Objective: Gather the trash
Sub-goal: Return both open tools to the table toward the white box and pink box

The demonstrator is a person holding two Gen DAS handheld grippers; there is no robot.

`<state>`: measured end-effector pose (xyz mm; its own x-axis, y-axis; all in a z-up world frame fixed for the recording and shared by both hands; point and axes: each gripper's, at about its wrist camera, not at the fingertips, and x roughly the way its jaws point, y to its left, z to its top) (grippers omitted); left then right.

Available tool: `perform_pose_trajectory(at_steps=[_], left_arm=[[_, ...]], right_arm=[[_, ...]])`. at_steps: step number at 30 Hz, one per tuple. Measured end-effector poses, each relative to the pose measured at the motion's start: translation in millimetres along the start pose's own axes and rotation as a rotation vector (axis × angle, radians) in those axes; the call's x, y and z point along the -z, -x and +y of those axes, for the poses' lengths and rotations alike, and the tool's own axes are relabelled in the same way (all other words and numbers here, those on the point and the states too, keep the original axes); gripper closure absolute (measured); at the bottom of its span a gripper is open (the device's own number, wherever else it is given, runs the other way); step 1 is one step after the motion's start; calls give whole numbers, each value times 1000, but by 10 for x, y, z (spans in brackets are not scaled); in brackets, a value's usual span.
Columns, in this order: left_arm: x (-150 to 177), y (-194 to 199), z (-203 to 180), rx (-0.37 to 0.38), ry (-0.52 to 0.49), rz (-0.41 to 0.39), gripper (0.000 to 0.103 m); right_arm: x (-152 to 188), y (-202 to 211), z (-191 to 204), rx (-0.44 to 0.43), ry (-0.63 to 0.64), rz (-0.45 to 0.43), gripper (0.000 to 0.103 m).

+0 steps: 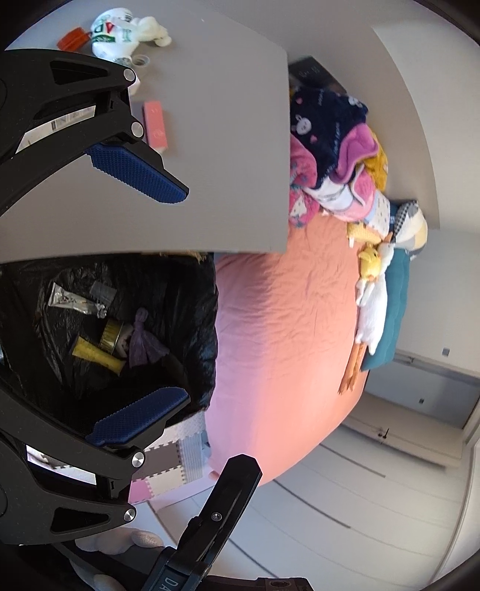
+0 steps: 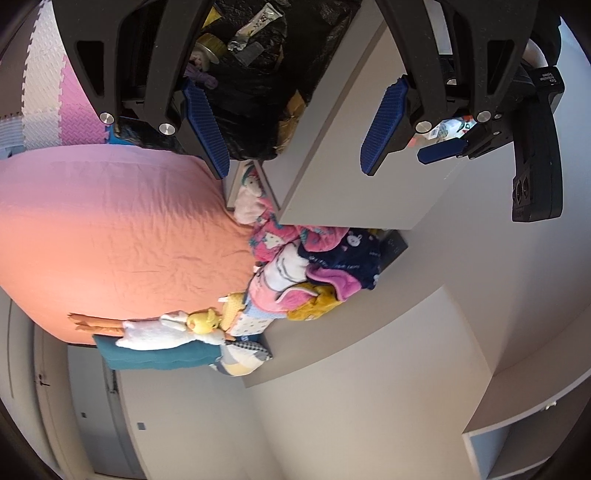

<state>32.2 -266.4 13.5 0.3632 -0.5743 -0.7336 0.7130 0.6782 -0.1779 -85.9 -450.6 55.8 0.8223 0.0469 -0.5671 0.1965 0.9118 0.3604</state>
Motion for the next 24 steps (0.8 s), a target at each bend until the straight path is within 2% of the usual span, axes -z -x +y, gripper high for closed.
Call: perform_pose_trajectory(at_steps=[10,24], left_arm=[[245,224,542,-121,111,-27,7],[668,393,1094,-255,269,-3,7]], right_arm=[[28,-439,513,-109,108,89,29],[218,-986,1046,-221,227,220,29]])
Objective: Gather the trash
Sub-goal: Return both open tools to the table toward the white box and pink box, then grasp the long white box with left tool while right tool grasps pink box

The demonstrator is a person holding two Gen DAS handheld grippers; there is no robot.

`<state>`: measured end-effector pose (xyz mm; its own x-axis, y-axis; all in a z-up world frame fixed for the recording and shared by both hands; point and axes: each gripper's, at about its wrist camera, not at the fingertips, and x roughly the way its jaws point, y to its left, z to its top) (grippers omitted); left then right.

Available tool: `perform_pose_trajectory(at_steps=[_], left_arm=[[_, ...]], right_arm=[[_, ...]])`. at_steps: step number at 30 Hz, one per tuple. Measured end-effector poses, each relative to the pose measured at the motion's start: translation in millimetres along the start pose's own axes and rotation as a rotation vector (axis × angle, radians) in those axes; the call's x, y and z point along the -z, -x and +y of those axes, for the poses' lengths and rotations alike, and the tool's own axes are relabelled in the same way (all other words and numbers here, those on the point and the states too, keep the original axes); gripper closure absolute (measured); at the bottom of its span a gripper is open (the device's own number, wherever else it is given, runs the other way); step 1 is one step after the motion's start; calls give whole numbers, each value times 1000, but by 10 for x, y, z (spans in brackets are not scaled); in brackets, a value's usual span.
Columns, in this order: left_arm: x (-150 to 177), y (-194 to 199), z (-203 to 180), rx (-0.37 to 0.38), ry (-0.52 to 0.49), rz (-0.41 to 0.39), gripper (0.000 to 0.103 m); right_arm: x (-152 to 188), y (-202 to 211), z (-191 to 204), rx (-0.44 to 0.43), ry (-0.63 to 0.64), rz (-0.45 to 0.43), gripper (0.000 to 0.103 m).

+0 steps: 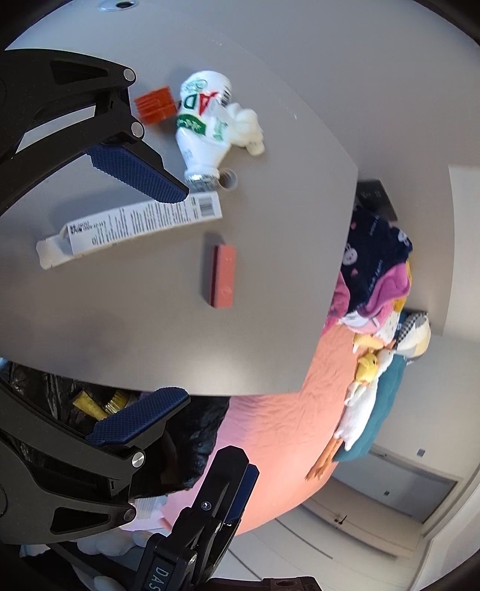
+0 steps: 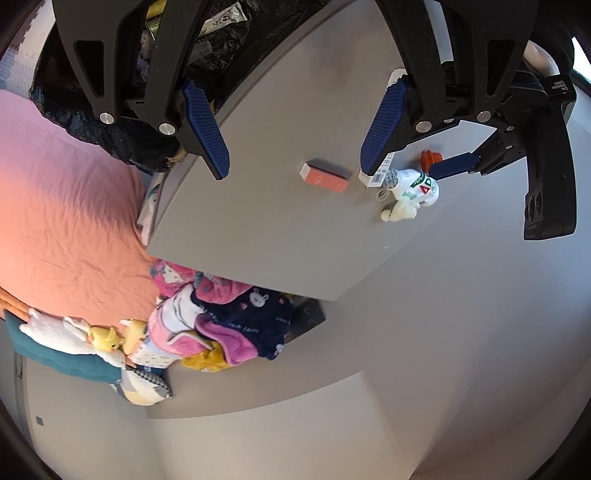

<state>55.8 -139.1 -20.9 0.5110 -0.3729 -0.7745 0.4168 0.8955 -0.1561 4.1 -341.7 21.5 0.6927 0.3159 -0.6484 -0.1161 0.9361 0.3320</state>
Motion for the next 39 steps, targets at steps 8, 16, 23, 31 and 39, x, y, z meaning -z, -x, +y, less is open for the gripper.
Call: perform_pose_trajectory(at_steps=[8,16,23,31,39], left_arm=[[126,-89,217,-54,43,9,7],[235,-252,386,-68,108,48,17],[308,-407,556,-71,178,94,32],[336,-495,577,-58,178,126,50],[340,-620,649,-39,194,150,58]], right_arm=[[-13,-367,87,-28,48,66,29],[-19,-739,164,-49,111,131,29],[-2,-1041,216,-60,139,179,29],[-20,-1361,315,-62,194,211,34],[5,-1619,393,-33,275,221,40]])
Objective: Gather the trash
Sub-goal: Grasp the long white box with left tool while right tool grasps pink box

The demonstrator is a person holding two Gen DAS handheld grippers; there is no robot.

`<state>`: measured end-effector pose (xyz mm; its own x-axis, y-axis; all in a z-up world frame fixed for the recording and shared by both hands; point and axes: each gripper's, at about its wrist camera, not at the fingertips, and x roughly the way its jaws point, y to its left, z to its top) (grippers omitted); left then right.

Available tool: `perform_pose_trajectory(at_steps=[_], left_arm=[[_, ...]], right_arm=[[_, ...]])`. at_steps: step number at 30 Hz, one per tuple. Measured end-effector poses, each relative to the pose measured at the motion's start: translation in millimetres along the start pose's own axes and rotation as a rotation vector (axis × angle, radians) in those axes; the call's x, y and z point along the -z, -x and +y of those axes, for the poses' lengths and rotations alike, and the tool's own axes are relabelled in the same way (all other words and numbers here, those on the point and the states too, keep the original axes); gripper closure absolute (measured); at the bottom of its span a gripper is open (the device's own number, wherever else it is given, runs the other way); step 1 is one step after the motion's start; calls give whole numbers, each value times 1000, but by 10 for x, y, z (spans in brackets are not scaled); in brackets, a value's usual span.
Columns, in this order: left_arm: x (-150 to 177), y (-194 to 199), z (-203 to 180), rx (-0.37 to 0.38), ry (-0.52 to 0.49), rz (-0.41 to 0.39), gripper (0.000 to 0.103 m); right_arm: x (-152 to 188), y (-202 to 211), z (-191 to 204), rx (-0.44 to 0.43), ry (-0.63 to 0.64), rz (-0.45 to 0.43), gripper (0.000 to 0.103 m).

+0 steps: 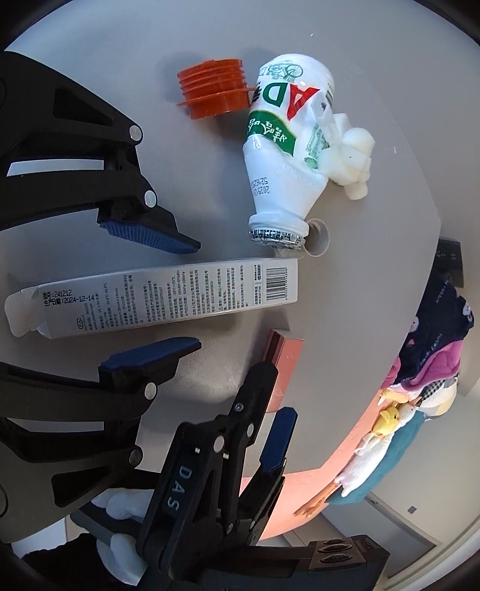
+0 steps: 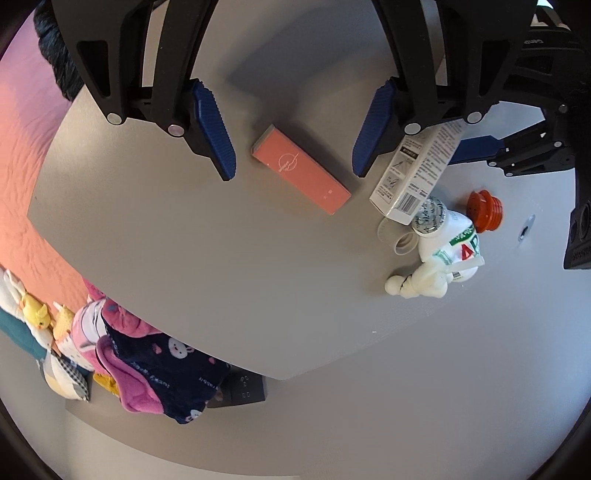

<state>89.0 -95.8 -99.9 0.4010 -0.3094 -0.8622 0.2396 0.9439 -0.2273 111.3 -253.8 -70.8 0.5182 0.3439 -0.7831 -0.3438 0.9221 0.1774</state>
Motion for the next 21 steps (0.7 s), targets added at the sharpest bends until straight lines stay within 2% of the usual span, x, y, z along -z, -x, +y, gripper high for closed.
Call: perform_pose_trajectory(at_steps=[5,7,9,21], left_arm=[[-1,-4,-4,-12,-23,-4,67],[-25,-22,-9,-17,-29,-7,71],[-23,-24,-6,-14,-32,-11,72],[-26,23,40,11,-20,-24,75]], right_arm=[[-6,-82,1,5,27,13,59],[-7,-88,11,16,41,11,74],[-8,-89,8,17,39,14,80],[44,52,-57,-61,-102,5,81]])
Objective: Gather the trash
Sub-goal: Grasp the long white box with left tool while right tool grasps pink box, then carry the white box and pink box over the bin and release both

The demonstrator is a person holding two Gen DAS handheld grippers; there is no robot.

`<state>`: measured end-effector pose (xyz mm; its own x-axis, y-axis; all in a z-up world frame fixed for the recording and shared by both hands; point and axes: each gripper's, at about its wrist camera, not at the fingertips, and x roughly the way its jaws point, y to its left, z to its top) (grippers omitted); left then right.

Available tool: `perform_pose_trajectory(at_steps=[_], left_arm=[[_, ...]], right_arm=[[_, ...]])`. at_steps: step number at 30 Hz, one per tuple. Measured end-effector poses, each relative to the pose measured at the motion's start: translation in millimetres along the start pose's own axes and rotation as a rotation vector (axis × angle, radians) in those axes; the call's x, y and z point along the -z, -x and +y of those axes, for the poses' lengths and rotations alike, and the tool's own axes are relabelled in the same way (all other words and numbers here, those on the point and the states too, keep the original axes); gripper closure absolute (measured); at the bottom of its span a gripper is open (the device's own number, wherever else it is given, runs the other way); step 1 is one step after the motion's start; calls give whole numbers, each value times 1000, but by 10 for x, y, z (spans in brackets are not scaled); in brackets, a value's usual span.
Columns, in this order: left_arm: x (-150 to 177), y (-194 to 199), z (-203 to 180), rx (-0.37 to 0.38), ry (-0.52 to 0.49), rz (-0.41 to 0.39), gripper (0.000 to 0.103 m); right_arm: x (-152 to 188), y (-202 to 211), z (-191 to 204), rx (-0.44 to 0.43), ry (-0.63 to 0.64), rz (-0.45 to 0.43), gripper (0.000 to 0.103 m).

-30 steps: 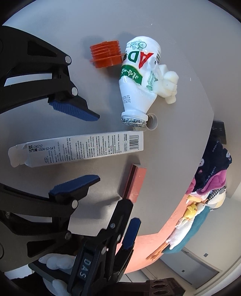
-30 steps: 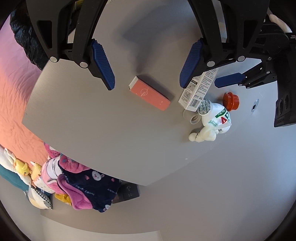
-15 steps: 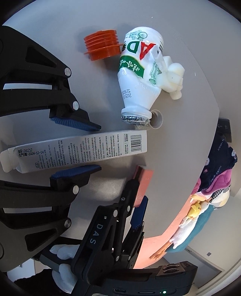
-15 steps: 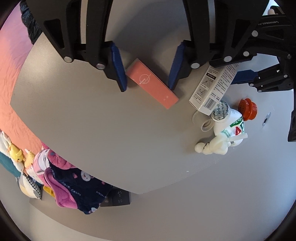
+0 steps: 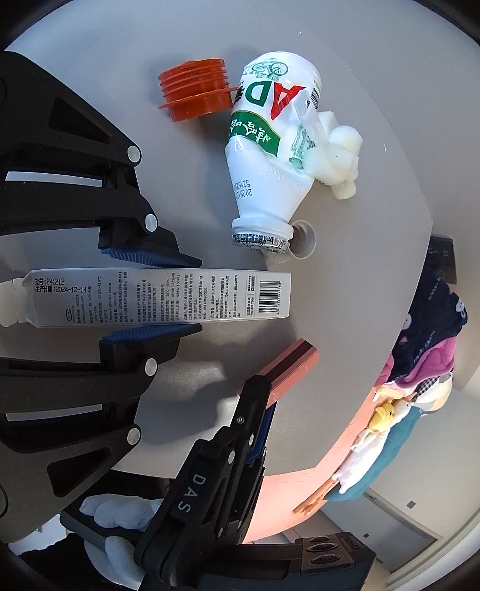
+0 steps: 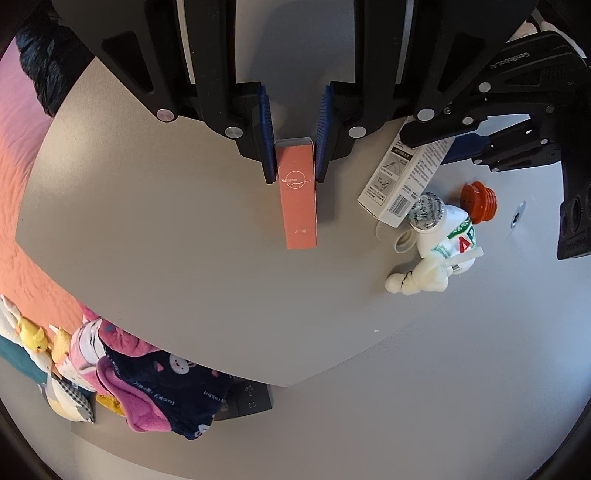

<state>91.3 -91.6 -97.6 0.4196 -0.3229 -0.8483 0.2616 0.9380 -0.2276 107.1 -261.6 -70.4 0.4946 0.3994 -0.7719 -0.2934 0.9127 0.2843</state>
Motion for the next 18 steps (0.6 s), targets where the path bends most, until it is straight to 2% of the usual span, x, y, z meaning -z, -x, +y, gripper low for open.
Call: perform_pose_trajectory(at_steps=[18], left_arm=[[-52,479,-179,60,-55,-88,75]], right_arm=[[60,725,53,17,-65,-119,81]])
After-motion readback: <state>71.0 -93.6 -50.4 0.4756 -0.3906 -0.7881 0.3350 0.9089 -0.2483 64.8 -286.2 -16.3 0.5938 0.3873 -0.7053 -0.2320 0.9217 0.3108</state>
